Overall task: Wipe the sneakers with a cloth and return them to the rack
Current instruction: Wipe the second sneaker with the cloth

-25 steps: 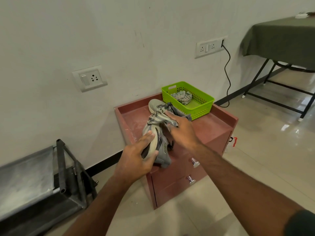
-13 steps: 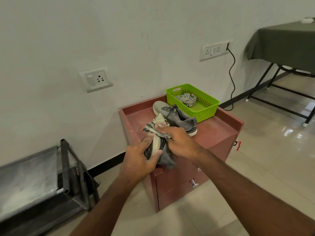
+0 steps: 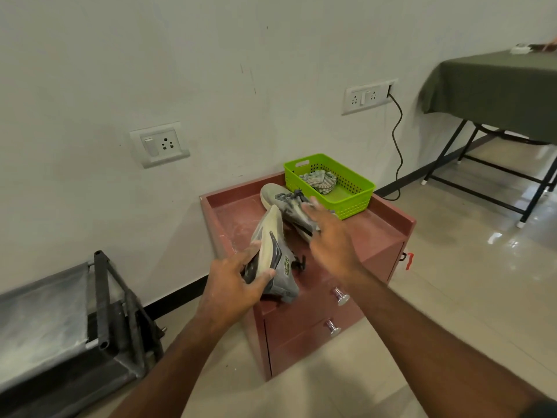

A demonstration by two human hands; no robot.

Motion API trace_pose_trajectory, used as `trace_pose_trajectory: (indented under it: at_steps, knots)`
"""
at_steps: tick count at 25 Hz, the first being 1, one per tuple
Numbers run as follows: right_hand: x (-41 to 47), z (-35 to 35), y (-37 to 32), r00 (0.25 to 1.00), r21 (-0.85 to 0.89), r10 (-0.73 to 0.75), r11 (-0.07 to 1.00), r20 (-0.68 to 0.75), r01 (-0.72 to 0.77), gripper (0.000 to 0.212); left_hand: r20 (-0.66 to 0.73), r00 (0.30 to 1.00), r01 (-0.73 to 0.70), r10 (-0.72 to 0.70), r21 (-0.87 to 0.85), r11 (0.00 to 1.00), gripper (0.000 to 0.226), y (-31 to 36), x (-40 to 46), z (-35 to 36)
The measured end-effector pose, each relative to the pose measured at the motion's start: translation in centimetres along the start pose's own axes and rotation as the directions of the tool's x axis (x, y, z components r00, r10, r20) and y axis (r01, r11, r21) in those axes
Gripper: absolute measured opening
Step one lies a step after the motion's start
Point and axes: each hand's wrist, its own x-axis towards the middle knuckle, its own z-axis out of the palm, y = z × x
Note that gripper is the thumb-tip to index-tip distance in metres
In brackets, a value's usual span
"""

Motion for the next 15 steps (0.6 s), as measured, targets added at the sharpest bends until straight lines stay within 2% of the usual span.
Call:
trace_pose_trajectory:
  at_steps: [2, 4, 10, 12, 15]
  knots:
    - [0.2, 2.2, -0.3, 0.968, -0.023, -0.117, 0.992, 0.223, 0.125, 0.072, -0.008, 1.000, -0.001, 0.001, 0.002, 1.000, 0.064, 0.1, 0.0, -0.1]
    - [0.2, 3.3, -0.5, 0.931, -0.037, -0.170, 0.981, 0.324, 0.192, 0.067, -0.030, 1.000, -0.006, 0.007, 0.025, 1.000, 0.063, 0.1, 0.1, -0.2]
    - [-3.2, -0.5, -3.4, 0.877, -0.187, -0.187, 0.937, 0.443, 0.295, 0.058, 0.003, 1.000, -0.021, 0.021, 0.043, 0.999, 0.063, 0.5, 0.1, -0.5]
    - [-5.1, 0.1, -4.1, 0.899, -0.212, -0.205, 0.929, 0.387, 0.303, 0.054, -0.006, 1.000, -0.007, 0.007, 0.049, 0.999, 0.061, 0.6, 0.2, -0.6]
    - [-4.5, 2.4, -3.9, 0.912, -0.340, -0.214, 0.878, 0.351, 0.337, 0.060, -0.022, 0.999, -0.024, 0.027, 0.111, 0.994, 0.058, 0.9, 0.1, -0.6]
